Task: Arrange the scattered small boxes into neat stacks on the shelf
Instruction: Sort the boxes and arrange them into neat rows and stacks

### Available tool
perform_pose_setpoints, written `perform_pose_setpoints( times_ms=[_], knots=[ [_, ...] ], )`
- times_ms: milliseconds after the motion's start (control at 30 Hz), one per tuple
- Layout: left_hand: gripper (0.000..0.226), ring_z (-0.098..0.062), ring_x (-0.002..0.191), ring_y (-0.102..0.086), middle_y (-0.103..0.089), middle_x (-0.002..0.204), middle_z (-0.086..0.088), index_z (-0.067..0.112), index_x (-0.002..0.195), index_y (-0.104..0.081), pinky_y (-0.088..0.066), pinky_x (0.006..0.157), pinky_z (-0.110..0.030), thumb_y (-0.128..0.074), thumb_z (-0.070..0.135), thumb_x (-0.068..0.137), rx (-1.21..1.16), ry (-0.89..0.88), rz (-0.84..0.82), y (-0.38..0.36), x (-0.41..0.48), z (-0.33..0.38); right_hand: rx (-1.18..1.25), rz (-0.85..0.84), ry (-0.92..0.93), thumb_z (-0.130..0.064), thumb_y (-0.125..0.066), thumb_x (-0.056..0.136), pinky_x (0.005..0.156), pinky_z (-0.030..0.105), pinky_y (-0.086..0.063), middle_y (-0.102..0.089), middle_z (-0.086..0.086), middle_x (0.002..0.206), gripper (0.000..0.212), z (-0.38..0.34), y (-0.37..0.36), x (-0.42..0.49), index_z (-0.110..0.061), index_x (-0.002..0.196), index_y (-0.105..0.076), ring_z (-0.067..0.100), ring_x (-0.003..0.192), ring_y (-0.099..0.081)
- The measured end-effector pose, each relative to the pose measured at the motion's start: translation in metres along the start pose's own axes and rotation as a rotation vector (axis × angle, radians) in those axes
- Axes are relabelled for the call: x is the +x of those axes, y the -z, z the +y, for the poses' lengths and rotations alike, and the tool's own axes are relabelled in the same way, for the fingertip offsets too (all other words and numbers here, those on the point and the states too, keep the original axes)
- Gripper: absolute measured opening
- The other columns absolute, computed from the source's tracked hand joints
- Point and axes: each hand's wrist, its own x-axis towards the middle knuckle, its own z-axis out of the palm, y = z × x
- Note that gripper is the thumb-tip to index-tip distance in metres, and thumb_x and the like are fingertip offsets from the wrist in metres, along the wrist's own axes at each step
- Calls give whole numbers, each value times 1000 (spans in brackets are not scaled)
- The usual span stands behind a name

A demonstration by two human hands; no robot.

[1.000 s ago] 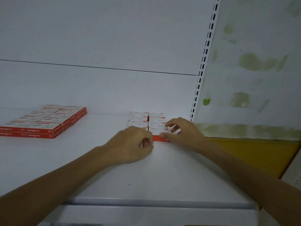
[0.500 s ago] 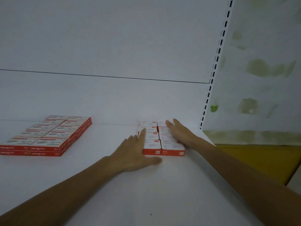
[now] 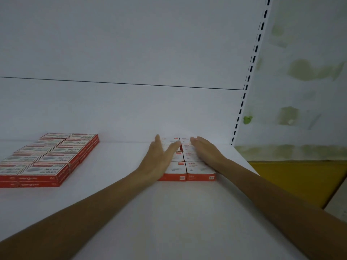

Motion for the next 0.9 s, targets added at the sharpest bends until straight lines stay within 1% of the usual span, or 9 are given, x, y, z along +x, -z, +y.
perform_pose_setpoints(
  times_ms=[67,133,233,433,533,600,700,833,900],
  knots=[
    [96,-22,128,-44,-32,149,0,30,144,-19,-35,107,-34,-36,81,65,-1,28,-41,-9,10,-1,20,16,20,-42,-27,98,77,23,-41,-56,5,112,32,-1,-1,-2,-17,104,-45,18,99,-57],
    [103,-22,122,-50,-38,144,0,34,141,-23,-43,101,-42,-35,84,52,51,13,-63,-14,13,-5,1,19,43,-36,-26,100,64,18,-39,-57,6,108,35,-1,-2,-2,-11,104,-50,16,93,-56],
    [104,-23,122,-49,-35,144,-5,34,141,-22,-46,99,-43,-36,81,49,130,2,-86,-14,12,-5,-42,19,61,-32,-27,99,65,21,-38,-53,9,111,32,0,-3,0,-9,101,-49,18,95,-54],
    [114,-27,140,-24,-2,156,-6,25,148,6,-33,110,-46,-38,76,56,259,56,-141,-15,11,0,-66,-33,73,-28,-30,99,76,26,-41,-50,11,115,26,-4,1,-4,-8,104,-46,20,102,-53],
    [109,-27,139,-26,-10,155,-8,30,147,-3,-32,110,-47,-38,82,57,256,46,-126,-14,10,1,-70,-43,118,-30,-35,98,62,21,-40,-54,8,103,23,-3,3,-5,-13,88,-47,16,88,-54],
    [92,-24,140,-24,-12,155,-7,27,147,-6,-27,112,-37,-40,72,75,217,35,-105,-9,12,2,-92,-16,145,-33,-36,97,60,20,-38,-53,3,89,30,-3,7,-4,-12,81,-49,13,77,-52],
    [67,-20,134,-33,-28,149,-5,16,144,-19,-28,92,-27,-38,52,91,129,65,-67,-1,21,4,-138,2,136,-37,-34,98,58,19,-35,-51,-3,79,35,-4,8,-3,-13,77,-49,9,71,-49],
    [71,-24,123,-46,-47,130,2,26,126,-44,-35,99,-36,-38,71,71,134,82,-114,-3,28,1,-131,12,114,-32,-31,99,56,21,-35,-50,1,78,34,-8,2,-5,-9,77,-45,9,67,-47],
    [77,-21,119,-48,-48,128,4,25,125,-45,-37,101,-39,-37,73,66,96,74,-121,-3,29,-2,-147,15,115,-32,-30,99,58,21,-37,-52,5,80,36,-11,2,-6,-7,79,-46,14,70,-49]
  ],
)
